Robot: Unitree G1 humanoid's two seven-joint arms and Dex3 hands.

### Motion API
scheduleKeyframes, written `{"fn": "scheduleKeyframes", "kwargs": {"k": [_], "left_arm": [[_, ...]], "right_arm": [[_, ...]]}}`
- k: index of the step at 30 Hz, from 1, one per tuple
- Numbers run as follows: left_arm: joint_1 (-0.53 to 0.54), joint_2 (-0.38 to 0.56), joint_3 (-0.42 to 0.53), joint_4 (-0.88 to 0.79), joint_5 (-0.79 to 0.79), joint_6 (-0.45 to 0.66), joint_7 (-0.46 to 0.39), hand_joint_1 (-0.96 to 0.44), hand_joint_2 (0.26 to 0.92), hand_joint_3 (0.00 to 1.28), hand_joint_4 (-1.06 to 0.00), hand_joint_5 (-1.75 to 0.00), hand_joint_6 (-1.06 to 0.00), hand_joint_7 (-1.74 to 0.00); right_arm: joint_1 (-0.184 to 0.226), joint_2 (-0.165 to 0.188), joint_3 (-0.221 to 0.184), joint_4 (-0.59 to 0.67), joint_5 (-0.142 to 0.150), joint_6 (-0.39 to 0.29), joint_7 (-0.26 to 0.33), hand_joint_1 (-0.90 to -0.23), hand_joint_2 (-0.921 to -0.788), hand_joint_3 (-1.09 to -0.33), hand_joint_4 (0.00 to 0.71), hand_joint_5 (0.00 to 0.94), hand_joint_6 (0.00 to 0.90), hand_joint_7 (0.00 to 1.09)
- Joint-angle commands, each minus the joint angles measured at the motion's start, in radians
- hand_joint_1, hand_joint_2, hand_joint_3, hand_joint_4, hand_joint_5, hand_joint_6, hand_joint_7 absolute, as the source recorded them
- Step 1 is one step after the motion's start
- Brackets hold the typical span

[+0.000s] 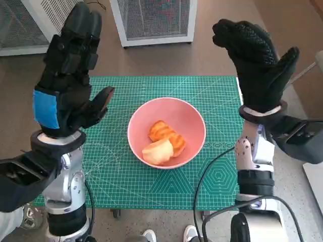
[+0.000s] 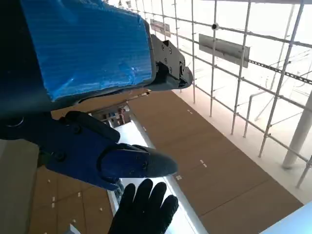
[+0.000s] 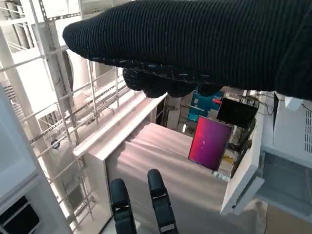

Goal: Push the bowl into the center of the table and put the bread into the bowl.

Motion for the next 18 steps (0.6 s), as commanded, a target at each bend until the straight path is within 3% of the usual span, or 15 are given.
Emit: {"fn": "scheduleKeyframes", "kwargs": {"k": [1, 11, 18], "left_arm": [[-0.007, 0.004, -0.004, -0.009, 0.001, -0.003, 0.011, -0.65, 0.921, 0.31, -0.20, -0.01, -0.35, -0.06], [0.007, 0.001, -0.023, -0.015, 0.009, -0.002, 0.016, -0.65, 0.921, 0.29, -0.20, -0.01, -0.34, -0.07], [0.012, 0.002, -0.032, -0.012, 0.006, -0.003, 0.016, -0.62, 0.921, 0.28, -0.17, 0.00, -0.33, -0.06]], "right_arm": [[0.013, 0.000, 0.007, -0.013, 0.009, 0.017, 0.004, -0.445, -0.921, -0.504, 0.429, 0.014, 0.549, 0.02], [0.029, -0.002, 0.014, -0.038, 0.031, 0.039, 0.028, -0.448, -0.921, -0.497, 0.434, 0.010, 0.547, 0.01], [0.036, -0.004, 0.016, -0.046, 0.028, 0.047, 0.030, -0.448, -0.921, -0.494, 0.435, 0.008, 0.545, 0.01]]}}
